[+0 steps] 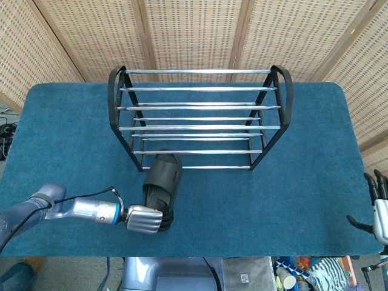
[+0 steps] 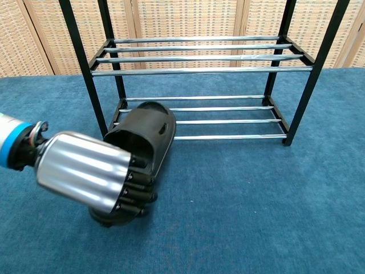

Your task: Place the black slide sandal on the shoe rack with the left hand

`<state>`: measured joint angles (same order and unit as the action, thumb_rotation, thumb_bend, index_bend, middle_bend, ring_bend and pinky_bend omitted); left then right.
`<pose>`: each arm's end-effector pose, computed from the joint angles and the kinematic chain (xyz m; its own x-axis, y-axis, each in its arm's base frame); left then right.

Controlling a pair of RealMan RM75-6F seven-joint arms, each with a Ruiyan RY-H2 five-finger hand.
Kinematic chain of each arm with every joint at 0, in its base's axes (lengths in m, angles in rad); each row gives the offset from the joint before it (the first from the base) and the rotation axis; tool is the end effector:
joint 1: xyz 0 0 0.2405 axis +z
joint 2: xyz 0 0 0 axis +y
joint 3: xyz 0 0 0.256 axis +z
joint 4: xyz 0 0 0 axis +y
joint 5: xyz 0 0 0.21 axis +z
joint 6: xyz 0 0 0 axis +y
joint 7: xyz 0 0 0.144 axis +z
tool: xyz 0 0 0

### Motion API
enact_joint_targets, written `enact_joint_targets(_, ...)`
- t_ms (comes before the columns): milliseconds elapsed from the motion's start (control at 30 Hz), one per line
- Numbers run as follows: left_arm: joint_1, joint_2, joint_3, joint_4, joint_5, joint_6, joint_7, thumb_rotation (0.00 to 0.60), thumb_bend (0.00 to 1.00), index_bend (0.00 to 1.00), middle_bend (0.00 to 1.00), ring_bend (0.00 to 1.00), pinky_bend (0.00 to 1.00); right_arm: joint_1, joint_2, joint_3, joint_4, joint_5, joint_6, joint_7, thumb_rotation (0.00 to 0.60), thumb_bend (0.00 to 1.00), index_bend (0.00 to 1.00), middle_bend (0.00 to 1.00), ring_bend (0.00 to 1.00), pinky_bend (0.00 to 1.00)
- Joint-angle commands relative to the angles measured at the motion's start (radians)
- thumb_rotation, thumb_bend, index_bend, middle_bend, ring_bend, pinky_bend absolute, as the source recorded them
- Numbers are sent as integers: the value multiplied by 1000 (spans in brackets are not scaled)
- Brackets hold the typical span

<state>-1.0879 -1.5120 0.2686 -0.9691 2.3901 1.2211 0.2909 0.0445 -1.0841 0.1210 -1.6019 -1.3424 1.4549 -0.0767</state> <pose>-0.1412 0.3070 -0.0247 0.5444 -0.7250 0.4219 -0.6418 -0.6838 -0.3470 -0.3387 -0.1810 0.1873 0.4832 0.0125 0.8754 -0.8618 0.1829 0.4731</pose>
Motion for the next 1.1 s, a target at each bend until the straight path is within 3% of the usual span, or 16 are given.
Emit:
enact_joint_targets(33,-24,-23,-8,40,-15,0,-35,600,142,794,672,563,538,3,-3,2,5,8,-8,-2,600,0,0,0,0,0)
enact_joint_targets(300,-82,-81,-1,204,-48,-5,-157,600,143,794,672,562,536,22,-10,17,36,47,-54,27,600,0,0,0,0,0)
enact_joint_targets(667,-108,-194,49,482,-86,34,-314,600,143,794,672,563,536,44,-19,34,65,114,-109,16,600,0,0,0,0,0)
enact_joint_targets(1100,-95,-277,102,651,-132,51,-383,600,143,794,670,562,531,50,-32,37,80,142,-122,-5,600,0,0,0,0,0)
